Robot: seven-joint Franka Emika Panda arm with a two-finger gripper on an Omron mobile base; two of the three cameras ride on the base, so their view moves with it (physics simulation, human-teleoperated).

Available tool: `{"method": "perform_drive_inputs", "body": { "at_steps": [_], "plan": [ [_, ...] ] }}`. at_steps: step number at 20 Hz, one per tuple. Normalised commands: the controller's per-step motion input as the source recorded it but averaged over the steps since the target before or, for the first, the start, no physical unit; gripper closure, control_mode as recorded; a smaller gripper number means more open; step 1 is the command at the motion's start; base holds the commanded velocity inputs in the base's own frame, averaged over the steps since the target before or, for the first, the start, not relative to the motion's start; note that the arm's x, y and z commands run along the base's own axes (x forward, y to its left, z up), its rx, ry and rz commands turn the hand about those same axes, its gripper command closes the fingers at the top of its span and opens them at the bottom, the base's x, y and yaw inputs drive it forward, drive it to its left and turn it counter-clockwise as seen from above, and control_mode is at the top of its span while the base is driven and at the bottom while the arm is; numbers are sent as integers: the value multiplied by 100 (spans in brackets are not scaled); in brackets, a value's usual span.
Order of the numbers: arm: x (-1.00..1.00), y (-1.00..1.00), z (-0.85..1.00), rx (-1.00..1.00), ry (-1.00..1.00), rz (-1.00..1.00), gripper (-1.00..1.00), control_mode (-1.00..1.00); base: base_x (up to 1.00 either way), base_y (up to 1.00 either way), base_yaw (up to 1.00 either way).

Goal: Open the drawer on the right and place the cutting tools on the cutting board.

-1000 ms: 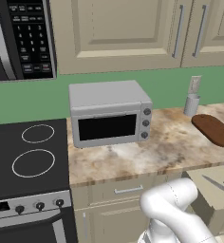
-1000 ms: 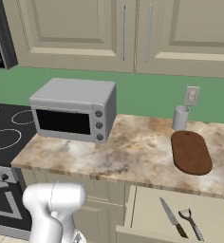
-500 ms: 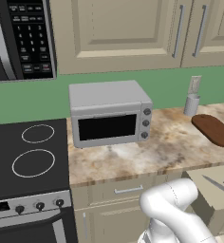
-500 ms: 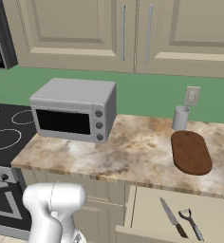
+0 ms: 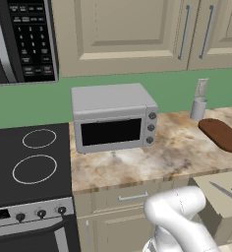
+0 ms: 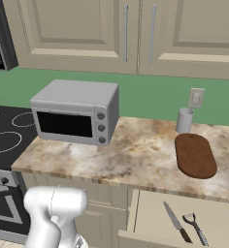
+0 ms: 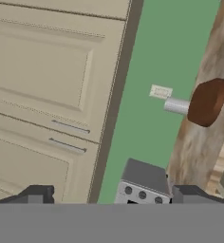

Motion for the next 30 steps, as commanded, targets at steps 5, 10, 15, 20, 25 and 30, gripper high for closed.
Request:
{"method": "perform_drive_inputs", "body": {
  "at_steps": [5, 10, 15, 20, 25, 30],
  "plan": [
    [10, 51, 35, -16, 0, -2, -100, -100, 0, 0, 0],
    [11, 46, 53, -15, 0, -3, -100, -100, 0, 0, 0],
    [14, 37, 67, -16, 0, -4, -100, -100, 0, 0, 0],
    [9, 30, 78, -15, 0, -3, -100, -100, 0, 0, 0],
    [16, 24, 47, -18, 0, -5, -100, -100, 0, 0, 0],
    [36, 20, 2, -27, 1, -10, -100, -100, 0, 0, 0]
  ]
}}
